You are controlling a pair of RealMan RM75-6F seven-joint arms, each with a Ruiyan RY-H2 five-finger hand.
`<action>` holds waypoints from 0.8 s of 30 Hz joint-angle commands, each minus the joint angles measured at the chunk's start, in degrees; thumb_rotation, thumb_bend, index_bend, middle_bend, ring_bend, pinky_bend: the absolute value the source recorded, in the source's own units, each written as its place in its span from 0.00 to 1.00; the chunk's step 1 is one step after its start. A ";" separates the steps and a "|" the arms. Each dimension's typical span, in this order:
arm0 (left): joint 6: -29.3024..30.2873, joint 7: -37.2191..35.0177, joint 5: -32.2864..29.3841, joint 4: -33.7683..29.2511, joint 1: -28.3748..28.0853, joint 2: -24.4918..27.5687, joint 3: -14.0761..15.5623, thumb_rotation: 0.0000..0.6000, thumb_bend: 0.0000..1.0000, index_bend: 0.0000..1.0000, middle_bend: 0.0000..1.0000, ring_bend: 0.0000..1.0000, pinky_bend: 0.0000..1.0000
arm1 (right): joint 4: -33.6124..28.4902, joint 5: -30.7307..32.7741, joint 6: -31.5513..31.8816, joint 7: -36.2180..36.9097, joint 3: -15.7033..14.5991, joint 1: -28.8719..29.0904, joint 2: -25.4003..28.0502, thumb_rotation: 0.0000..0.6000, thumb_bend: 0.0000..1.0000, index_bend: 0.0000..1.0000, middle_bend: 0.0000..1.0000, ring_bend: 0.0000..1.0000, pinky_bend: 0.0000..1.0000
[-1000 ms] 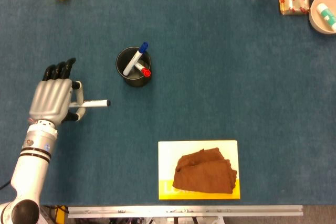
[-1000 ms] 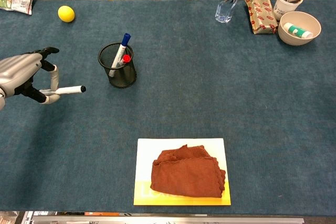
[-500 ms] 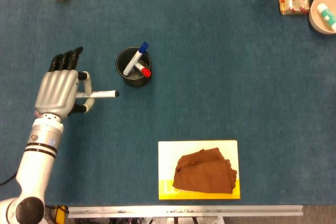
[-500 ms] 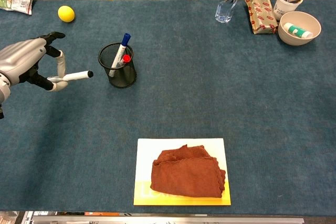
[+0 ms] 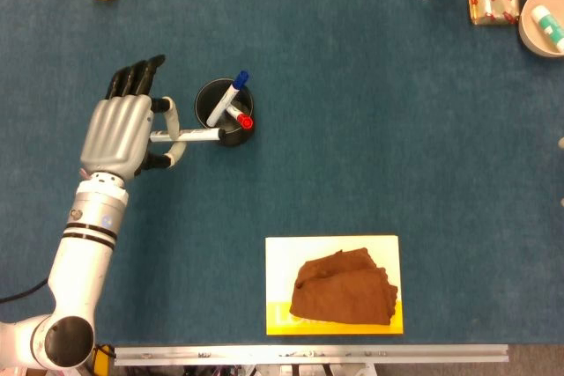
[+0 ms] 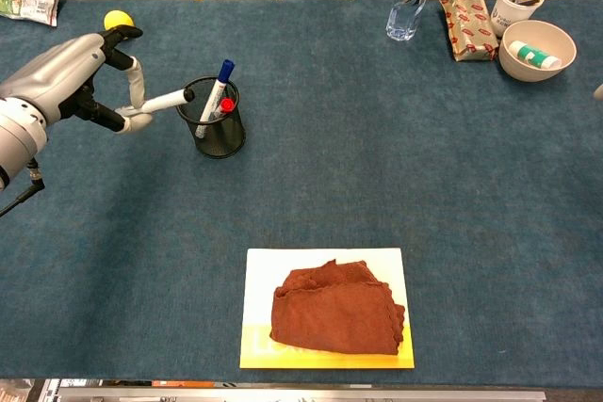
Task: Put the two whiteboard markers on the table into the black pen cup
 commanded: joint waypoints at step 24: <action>-4.25 -7.59 -2.21 5.49 -5.62 -9.68 -6.58 1.00 0.29 0.68 0.09 0.00 0.00 | -0.05 0.70 -0.87 -0.60 -0.23 0.27 -0.08 1.00 0.00 0.40 0.35 0.27 0.40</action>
